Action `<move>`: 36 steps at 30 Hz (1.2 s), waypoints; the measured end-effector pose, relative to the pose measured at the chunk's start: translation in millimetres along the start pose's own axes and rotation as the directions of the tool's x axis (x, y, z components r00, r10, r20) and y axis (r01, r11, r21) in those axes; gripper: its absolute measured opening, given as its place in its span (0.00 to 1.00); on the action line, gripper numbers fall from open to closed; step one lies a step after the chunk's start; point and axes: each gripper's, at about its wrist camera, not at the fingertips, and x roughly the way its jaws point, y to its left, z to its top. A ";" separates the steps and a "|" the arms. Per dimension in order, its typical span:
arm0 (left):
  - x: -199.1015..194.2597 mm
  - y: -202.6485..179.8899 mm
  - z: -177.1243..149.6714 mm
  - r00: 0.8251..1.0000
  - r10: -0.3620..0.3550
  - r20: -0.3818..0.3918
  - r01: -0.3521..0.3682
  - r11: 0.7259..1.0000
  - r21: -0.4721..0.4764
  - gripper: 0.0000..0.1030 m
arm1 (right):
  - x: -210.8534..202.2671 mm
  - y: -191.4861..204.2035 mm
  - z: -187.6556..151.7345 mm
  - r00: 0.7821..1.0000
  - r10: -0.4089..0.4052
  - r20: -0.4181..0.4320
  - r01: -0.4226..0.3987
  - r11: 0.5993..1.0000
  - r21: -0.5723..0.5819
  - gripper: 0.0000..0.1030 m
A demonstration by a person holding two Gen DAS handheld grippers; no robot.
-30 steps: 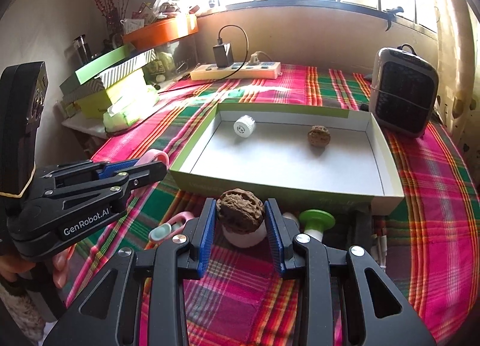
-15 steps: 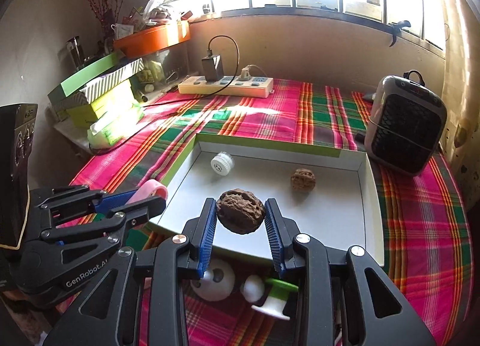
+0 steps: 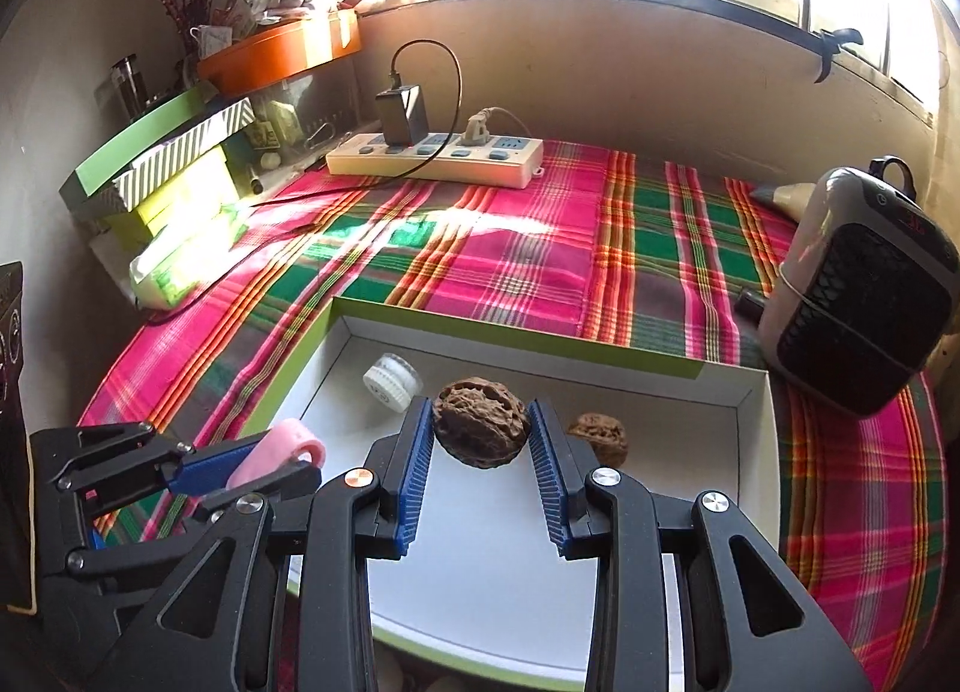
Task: Organize objects
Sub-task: 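Carry the pink piece and walnut into the tray and open both grippers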
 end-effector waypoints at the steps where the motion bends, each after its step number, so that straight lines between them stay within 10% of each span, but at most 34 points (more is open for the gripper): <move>1: 1.6 -0.3 0.4 1.000 -0.002 -0.001 0.002 1.000 0.002 0.16 | 4.1 -0.6 1.5 1.000 0.003 -0.007 -0.003 1.000 0.002 0.33; 36: 29.1 -7.8 8.0 0.999 0.030 -0.035 -0.028 0.998 0.052 0.16 | 60.1 1.2 14.6 0.991 -0.027 -0.128 0.021 0.999 -0.045 0.33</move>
